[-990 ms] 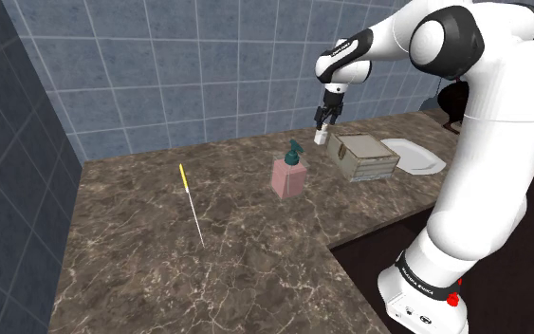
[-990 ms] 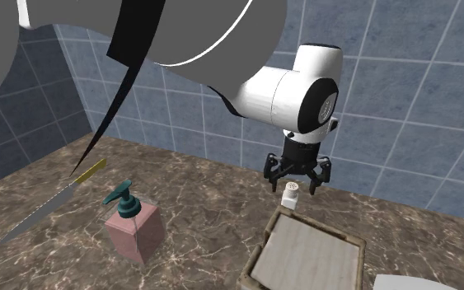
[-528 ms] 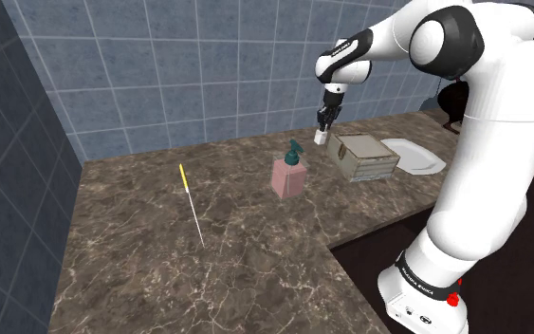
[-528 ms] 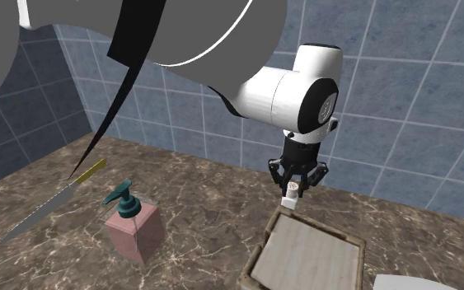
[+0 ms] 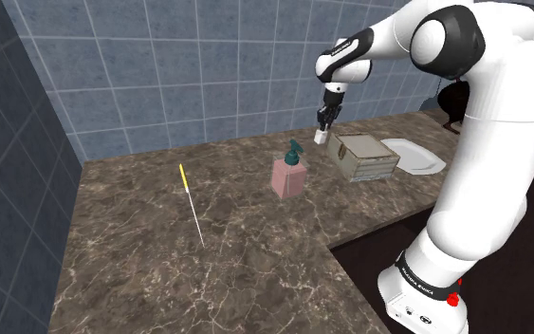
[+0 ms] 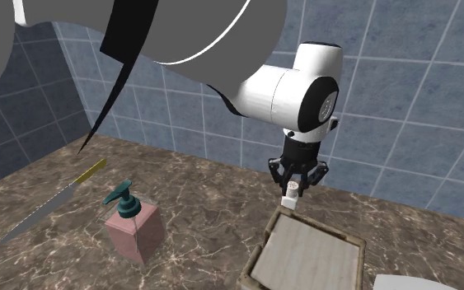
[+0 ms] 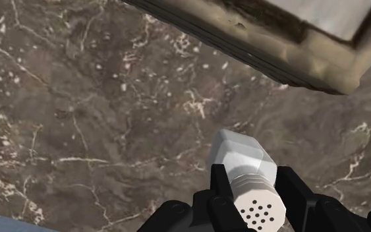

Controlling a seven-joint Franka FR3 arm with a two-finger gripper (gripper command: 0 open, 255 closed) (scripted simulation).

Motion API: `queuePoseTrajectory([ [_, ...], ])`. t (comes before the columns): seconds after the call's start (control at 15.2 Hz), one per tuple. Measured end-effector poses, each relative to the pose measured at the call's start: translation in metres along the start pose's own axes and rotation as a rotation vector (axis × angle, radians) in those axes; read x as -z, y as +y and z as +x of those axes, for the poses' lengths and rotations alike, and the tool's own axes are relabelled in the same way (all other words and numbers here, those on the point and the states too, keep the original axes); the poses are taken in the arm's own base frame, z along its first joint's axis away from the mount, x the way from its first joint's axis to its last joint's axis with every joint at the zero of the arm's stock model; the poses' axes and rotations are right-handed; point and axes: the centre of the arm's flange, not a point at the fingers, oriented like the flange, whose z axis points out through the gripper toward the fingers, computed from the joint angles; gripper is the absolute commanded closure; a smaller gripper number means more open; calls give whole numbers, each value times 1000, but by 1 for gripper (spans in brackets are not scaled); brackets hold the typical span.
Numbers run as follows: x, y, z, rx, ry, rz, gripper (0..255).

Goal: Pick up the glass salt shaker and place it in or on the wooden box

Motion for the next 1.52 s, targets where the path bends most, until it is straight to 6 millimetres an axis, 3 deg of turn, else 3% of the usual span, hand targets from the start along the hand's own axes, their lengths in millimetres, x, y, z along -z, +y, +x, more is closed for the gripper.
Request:
queuePoseTrajectory([
  [1.52, 119, 0, 1, 0, 0, 0, 255],
])
